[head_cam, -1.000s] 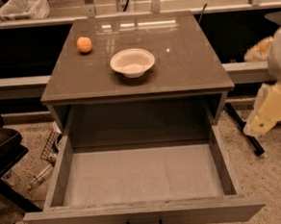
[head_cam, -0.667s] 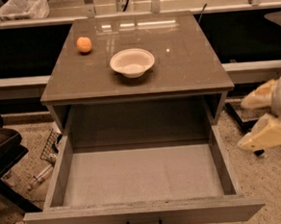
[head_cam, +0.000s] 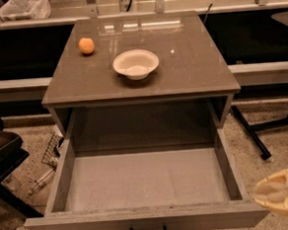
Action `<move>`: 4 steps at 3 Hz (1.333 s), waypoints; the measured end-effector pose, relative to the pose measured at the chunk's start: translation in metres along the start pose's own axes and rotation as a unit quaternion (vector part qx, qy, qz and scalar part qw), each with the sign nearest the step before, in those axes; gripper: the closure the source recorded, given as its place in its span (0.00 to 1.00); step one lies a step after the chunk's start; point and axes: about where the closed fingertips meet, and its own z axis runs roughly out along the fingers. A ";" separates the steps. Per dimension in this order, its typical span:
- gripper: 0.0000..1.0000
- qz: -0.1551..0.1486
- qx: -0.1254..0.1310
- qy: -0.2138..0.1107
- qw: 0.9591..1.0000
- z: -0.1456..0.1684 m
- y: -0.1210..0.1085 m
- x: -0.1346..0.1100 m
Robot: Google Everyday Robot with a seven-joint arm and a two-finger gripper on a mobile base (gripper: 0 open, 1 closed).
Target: Close top drawer
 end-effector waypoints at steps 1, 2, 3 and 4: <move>1.00 0.005 -0.008 -0.012 1.000 0.003 0.050 0.035; 1.00 0.006 -0.012 -0.014 1.000 0.009 0.052 0.036; 1.00 0.014 -0.034 -0.039 0.999 0.035 0.066 0.047; 1.00 0.024 -0.066 -0.083 0.994 0.076 0.088 0.062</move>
Offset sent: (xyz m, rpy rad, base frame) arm -0.0754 -0.0040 -0.0364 0.0434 0.0012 0.0071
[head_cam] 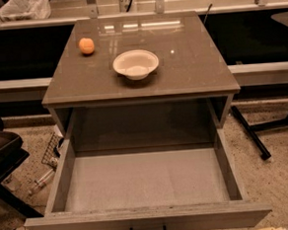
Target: Close top drawer
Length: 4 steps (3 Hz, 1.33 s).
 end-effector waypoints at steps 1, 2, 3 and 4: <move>1.00 0.005 -0.024 -0.035 0.999 0.030 0.010 0.014; 1.00 -0.004 -0.039 -0.056 0.998 0.047 0.011 0.015; 1.00 -0.022 -0.051 -0.074 0.996 0.063 0.002 0.010; 1.00 -0.031 -0.061 -0.087 0.994 0.076 -0.009 0.004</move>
Offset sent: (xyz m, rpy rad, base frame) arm 0.0060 0.0332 -0.0626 0.1774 -0.0168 0.0984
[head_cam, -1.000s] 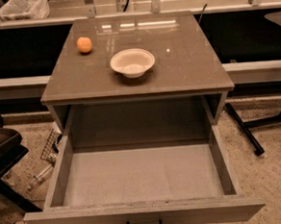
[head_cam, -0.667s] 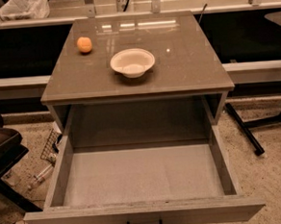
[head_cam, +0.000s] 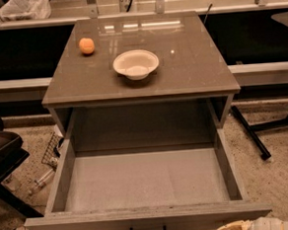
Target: Close top drawer
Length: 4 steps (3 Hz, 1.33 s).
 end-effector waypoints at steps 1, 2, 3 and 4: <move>1.00 -0.011 -0.010 -0.013 1.000 0.020 -0.021 -0.007; 1.00 -0.023 -0.013 -0.017 1.000 0.028 -0.035 -0.017; 1.00 -0.038 -0.013 -0.017 0.999 0.036 -0.055 -0.032; 1.00 -0.055 -0.015 -0.020 0.998 0.056 -0.092 -0.050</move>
Offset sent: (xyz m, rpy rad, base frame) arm 0.0657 0.0263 -0.0030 0.0294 -0.0520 0.0623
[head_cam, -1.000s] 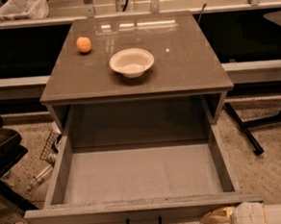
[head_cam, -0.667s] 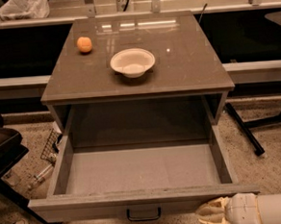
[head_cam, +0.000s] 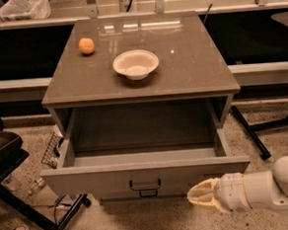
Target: Close top drawer
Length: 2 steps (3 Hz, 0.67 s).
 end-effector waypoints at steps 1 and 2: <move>1.00 0.000 0.000 0.000 1.000 0.000 0.000 0.000; 1.00 -0.005 0.001 -0.002 1.000 0.006 -0.017 -0.001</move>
Offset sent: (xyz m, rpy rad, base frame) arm 0.0694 0.0033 -0.0080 0.0025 -0.0408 0.0083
